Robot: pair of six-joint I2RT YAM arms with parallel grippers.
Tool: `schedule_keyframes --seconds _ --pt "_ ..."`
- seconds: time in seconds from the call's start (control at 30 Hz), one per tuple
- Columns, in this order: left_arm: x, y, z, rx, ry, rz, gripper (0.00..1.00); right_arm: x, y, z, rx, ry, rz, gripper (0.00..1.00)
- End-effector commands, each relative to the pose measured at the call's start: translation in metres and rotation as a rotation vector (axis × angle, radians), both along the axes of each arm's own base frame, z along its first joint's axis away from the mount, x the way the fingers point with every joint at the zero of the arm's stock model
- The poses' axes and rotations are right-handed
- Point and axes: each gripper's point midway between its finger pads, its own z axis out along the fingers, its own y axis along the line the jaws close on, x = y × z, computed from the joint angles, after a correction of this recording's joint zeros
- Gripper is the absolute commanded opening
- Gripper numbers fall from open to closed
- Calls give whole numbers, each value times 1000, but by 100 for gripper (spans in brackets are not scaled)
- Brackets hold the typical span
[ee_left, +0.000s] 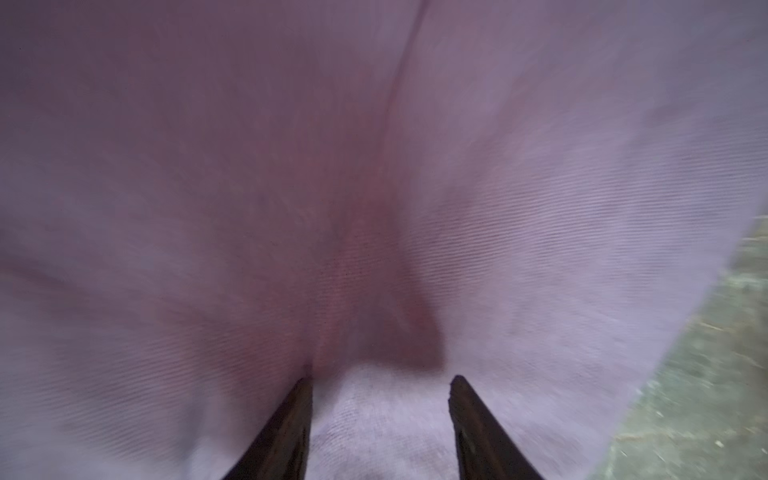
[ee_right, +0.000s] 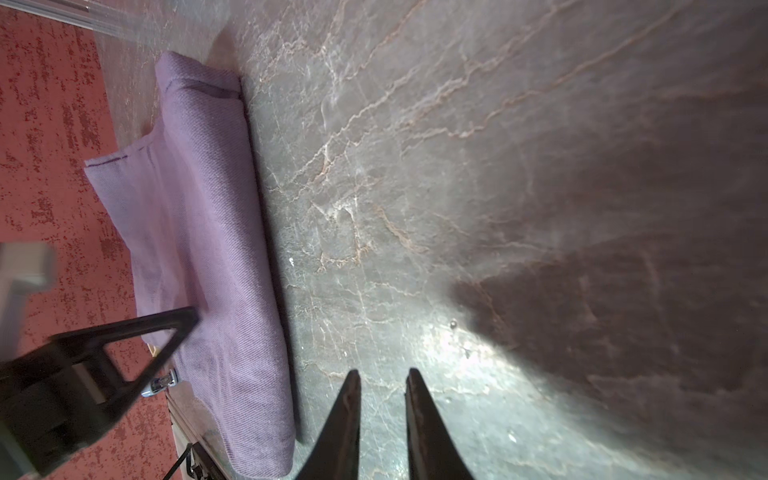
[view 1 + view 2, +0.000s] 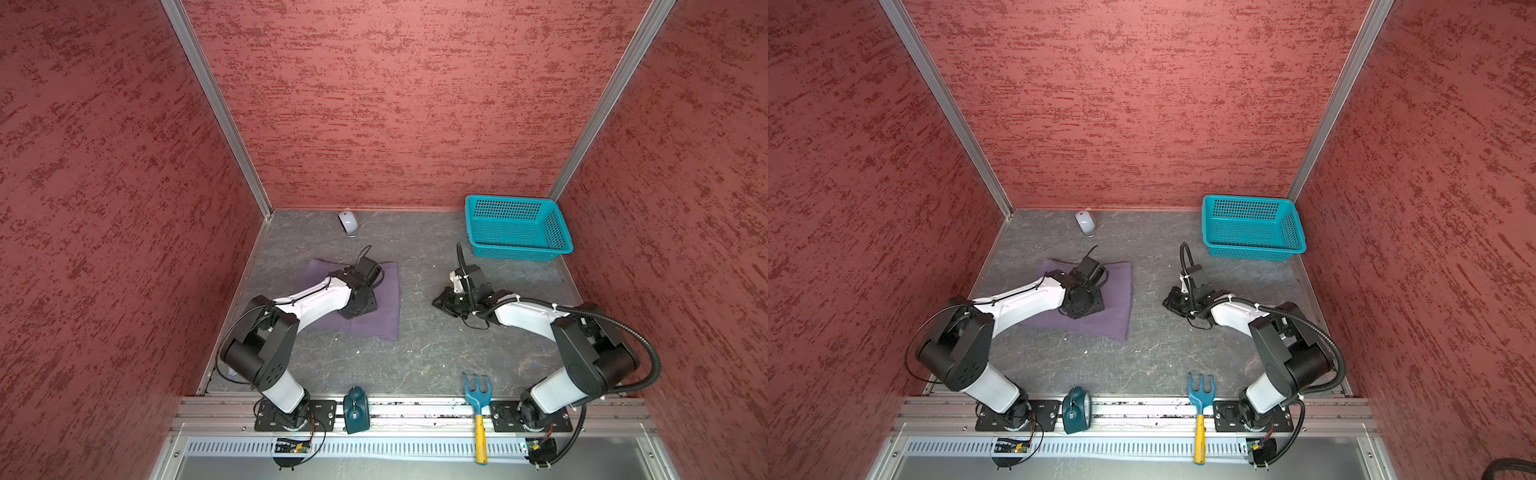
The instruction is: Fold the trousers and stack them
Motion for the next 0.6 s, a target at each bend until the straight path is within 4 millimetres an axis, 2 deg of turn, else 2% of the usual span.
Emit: schedule_keyframes --seconds 0.0,0.13,0.27,0.37,0.57 --pt "4 2 -17 -38 24 61 55 3 4 2 3 -12 15 21" --pt "19 27 -33 -49 0 137 56 -1 0 -5 -17 4 13 21" --pt "38 61 -42 -67 -9 233 55 -5 -1 -12 -28 29 14 21" --pt "53 83 -39 -66 -39 278 55 -5 -2 -15 -34 36 13 21" --pt "78 114 -22 -47 -106 325 55 -1 1 -17 -32 49 13 21"
